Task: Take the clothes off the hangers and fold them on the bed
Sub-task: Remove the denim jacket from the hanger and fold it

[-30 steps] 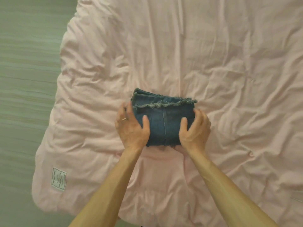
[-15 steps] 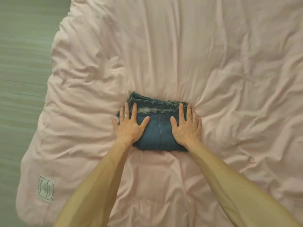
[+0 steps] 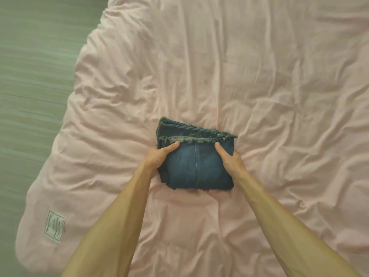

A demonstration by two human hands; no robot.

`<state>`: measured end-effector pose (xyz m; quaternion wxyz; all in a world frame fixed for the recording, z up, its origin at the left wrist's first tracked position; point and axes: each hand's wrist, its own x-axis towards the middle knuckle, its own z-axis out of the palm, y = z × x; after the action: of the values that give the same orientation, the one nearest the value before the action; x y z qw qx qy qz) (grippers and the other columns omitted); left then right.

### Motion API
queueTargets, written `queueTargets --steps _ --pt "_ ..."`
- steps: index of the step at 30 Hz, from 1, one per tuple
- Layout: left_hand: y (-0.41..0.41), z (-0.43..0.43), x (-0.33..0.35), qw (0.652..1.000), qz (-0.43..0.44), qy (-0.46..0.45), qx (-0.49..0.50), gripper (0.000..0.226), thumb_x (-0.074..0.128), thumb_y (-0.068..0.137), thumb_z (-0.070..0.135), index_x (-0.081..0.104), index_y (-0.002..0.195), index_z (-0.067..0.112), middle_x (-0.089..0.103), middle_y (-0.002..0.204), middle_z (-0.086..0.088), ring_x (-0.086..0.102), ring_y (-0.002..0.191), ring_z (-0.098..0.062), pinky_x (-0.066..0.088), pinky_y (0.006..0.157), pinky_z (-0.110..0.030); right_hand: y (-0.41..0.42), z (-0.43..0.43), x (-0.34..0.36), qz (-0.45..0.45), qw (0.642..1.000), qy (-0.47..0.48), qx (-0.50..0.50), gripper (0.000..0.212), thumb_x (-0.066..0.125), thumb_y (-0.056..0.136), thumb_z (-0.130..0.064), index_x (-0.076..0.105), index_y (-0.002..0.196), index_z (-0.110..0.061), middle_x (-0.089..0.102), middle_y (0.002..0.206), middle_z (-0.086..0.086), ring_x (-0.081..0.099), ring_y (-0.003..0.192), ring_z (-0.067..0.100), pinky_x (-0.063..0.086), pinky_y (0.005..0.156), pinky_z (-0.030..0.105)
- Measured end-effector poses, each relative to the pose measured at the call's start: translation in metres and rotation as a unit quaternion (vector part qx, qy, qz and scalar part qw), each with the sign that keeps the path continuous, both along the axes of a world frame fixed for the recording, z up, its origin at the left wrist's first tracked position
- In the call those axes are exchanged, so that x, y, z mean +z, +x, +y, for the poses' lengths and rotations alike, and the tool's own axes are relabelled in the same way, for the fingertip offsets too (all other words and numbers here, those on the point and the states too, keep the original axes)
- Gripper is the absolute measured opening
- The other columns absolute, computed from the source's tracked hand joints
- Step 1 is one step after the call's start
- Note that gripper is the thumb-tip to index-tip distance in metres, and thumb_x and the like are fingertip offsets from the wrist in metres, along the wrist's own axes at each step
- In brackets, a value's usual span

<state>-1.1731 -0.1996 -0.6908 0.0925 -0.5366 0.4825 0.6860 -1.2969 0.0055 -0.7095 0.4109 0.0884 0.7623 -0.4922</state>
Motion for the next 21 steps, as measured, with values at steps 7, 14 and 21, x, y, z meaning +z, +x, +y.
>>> queueTargets --steps 7,14,21 --pt "0.049 0.012 0.016 0.995 0.078 -0.032 0.058 0.044 0.07 0.09 0.047 0.065 0.125 0.02 0.073 0.116 0.001 0.071 0.104 -0.017 0.057 0.093 -0.039 0.033 -0.014 0.026 0.092 0.995 0.036 0.034 0.048 0.057 0.083 -0.072 0.066 0.111 -0.034 0.069 0.109 -0.016 0.063 0.11 0.014 0.048 0.103 0.04" --pt "0.206 0.01 0.05 0.969 0.017 -0.155 0.193 0.04 0.06 0.094 0.054 0.063 0.118 0.023 0.07 0.111 0.007 0.066 0.102 -0.012 0.055 0.085 -0.032 0.151 -0.073 0.066 0.139 0.974 -0.003 0.18 0.048 0.056 0.09 -0.064 0.064 0.124 -0.032 0.068 0.118 -0.014 0.06 0.116 0.013 0.046 0.105 0.036" --pt "0.472 0.066 0.069 0.9 -0.119 -0.262 0.326 0.04 0.052 0.098 0.053 0.058 0.124 0.022 0.065 0.112 0.005 0.059 0.107 -0.02 0.044 0.09 -0.031 0.389 -0.099 0.085 0.148 0.901 -0.008 0.408 0.043 0.045 0.095 -0.065 0.062 0.112 -0.029 0.064 0.106 -0.007 0.059 0.102 0.02 0.044 0.09 0.036"
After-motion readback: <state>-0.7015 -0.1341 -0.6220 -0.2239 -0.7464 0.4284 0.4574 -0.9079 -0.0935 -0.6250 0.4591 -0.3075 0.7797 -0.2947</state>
